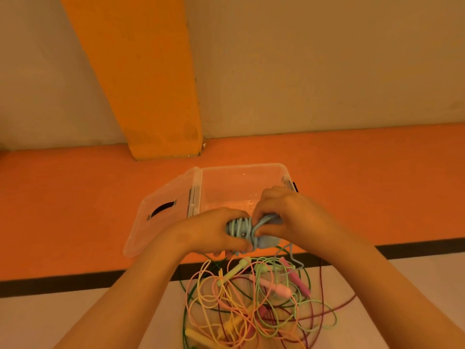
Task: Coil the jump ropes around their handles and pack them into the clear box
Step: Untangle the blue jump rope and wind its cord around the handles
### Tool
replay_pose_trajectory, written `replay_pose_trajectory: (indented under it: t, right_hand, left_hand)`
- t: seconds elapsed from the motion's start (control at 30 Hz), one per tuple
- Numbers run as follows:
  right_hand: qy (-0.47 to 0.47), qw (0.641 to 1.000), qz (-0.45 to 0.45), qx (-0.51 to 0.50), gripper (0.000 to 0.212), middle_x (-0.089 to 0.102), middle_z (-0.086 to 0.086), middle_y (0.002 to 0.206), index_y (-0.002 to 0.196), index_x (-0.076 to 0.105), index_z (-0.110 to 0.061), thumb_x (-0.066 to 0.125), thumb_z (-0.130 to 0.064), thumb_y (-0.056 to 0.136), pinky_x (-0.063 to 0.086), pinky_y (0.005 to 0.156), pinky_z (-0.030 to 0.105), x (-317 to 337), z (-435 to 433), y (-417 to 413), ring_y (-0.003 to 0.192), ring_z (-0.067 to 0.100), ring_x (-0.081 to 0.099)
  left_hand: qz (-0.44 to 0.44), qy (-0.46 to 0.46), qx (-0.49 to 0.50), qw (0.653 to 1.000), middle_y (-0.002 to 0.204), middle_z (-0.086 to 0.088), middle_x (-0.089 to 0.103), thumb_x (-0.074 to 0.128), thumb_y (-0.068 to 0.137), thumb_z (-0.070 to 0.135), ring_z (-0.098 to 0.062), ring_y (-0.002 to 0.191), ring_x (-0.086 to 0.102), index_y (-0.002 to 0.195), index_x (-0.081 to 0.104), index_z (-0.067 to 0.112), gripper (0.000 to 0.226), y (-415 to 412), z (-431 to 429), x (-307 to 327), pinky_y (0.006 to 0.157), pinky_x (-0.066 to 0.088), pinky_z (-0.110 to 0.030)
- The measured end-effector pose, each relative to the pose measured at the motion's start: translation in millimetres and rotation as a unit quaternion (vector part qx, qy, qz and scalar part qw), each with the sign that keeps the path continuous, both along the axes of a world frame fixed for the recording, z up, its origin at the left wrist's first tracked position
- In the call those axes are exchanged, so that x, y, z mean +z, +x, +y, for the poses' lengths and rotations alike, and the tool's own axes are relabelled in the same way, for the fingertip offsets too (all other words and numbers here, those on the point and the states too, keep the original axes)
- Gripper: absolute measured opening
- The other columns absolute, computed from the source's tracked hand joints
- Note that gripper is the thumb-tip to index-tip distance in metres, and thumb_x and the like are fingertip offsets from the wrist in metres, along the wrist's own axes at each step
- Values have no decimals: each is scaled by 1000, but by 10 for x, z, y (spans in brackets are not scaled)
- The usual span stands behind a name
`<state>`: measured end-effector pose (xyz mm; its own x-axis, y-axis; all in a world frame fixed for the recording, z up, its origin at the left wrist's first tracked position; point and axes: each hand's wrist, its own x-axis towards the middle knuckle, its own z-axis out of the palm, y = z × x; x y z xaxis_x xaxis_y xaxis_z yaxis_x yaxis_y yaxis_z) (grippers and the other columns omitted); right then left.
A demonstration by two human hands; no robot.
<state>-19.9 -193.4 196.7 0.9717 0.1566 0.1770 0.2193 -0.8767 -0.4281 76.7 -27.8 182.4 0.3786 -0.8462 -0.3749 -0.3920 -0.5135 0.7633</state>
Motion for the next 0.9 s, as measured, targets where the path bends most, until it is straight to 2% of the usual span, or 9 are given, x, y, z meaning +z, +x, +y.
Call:
replay_pose_trajectory:
  t: [0.13, 0.23, 0.33, 0.5, 0.57, 0.67, 0.73, 0.8, 0.9]
  right_hand:
    - [38, 998, 46, 2, 13, 56, -9, 89, 82, 70, -24, 78, -27, 72, 45, 82, 43, -28, 81, -24, 83, 7, 53]
    - [70, 995, 68, 5, 13, 57, -11, 79, 77, 69, -22, 80, -24, 71, 46, 71, 34, -25, 79, -16, 75, 3, 52]
    - [117, 990, 83, 0, 12, 59, -10, 75, 73, 70, -20, 81, -22, 70, 40, 63, 21, 8, 49, -37, 71, 2, 50]
    - [241, 965, 100, 0, 15, 59, -7, 65, 69, 66, -14, 80, -20, 72, 39, 57, 17, 49, -16, -30, 61, 2, 49]
    - [297, 951, 87, 7, 23, 52, -5, 60, 66, 62, -4, 73, -19, 79, 36, 56, 16, 62, -123, -12, 58, 4, 45]
    - [383, 919, 92, 12, 25, 48, 11, 64, 72, 59, 5, 61, -17, 83, 34, 52, 20, 45, -220, -16, 58, 11, 43]
    - [397, 914, 83, 9, 9, 54, 8, 67, 80, 65, -6, 61, -14, 79, 38, 52, 17, 13, -208, -17, 59, 8, 47]
    - [372, 926, 62, -9, 15, 51, -4, 56, 76, 66, -25, 61, -15, 86, 32, 48, 15, -44, -159, 1, 50, 4, 39]
    - [374, 926, 42, -44, 10, 37, -2, 51, 88, 68, -34, 58, -35, 90, 26, 48, 27, -85, -59, 44, 50, 15, 31]
  left_hand:
    - [-53, 34, -44, 997, 89, 2, 68, 75, 81, 26, -11, 73, 66, 113, 61, 18, 36, -35, 29, -14, 62, 48, -17]
    - [-184, 49, -46, 981, 95, 8, 67, 70, 79, 53, -12, 84, 62, 110, 61, 32, 38, -151, 8, -60, 71, 50, -31]
    - [-237, 39, -13, 971, 84, 10, 66, 61, 75, 69, -8, 77, 60, 97, 61, 41, 36, -229, -2, -72, 67, 48, -35]
    - [-82, -51, -22, 995, 78, -9, 66, 73, 80, 43, -25, 69, 62, 86, 66, 21, 24, -197, 31, -4, 61, 48, -40]
    - [-2, -106, -15, 994, 77, -3, 68, 75, 81, 26, -16, 66, 63, 90, 68, 20, 13, -199, 67, 71, 59, 51, -37]
    - [93, -188, 24, 978, 70, 15, 69, 71, 82, 6, 4, 63, 62, 95, 65, 21, 21, -181, 109, 151, 58, 47, -13]
    - [134, -253, 75, 955, 63, 10, 66, 73, 74, 21, -2, 53, 59, 88, 64, 17, 17, -128, 132, 170, 51, 46, -16]
    - [136, -307, 138, 932, 55, 3, 60, 67, 69, 33, -7, 44, 53, 78, 61, 14, 22, -82, 146, 182, 44, 42, -19]
    - [128, -338, 214, 907, 45, 1, 53, 63, 80, 25, -6, 38, 45, 72, 54, 7, 21, -116, 95, 216, 40, 36, -16]
